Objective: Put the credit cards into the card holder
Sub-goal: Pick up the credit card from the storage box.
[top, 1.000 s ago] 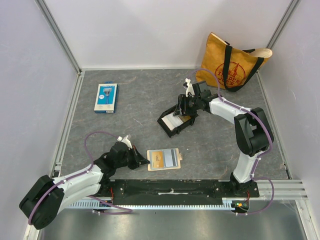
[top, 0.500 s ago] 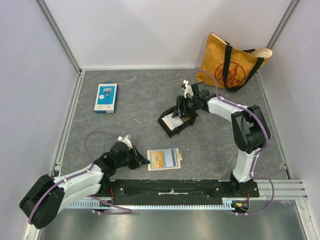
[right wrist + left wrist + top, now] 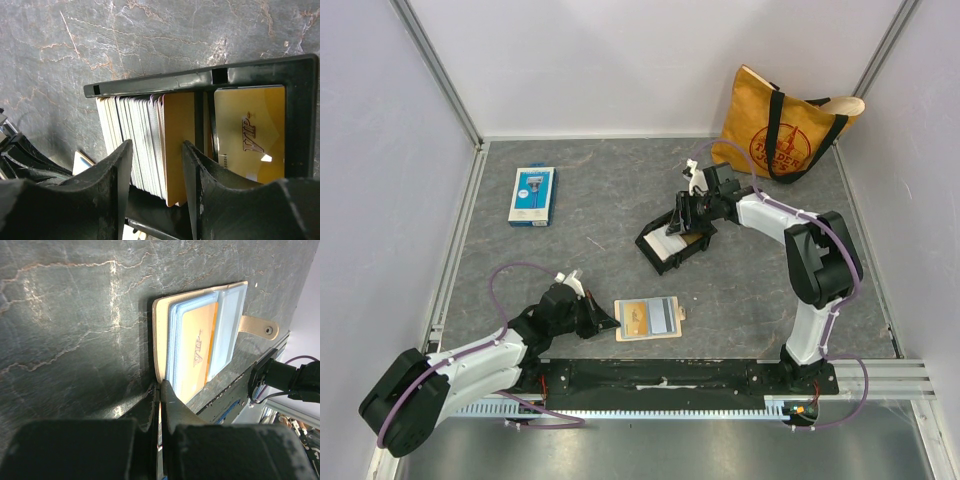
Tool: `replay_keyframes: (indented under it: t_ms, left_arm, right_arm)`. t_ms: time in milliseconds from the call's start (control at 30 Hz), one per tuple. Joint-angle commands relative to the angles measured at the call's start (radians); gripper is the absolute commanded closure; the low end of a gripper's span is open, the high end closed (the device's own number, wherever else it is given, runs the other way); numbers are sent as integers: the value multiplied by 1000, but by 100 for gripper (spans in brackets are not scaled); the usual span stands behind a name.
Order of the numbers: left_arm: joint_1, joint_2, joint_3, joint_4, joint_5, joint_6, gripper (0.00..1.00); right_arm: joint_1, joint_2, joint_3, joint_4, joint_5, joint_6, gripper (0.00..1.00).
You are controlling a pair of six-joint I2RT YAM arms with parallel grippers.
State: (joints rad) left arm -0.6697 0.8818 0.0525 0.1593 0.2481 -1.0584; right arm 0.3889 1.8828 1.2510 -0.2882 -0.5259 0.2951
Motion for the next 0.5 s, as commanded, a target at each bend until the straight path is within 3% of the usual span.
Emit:
replay_keyframes:
  t_ms: [0,300,467]
  left_arm:
    - [-2,5,-20,-21,-3,14,98]
    - [-1,5,-19,-20,-1,15,98]
    - [-1,9,-20,-18,2,18,98]
  right_arm:
    - [-1,-65,21,-6,-22,-1,50]
    - [-2,-65,27,-16,-14,-1,54]
    - [-4,-53,19,-19,-16,-4,64]
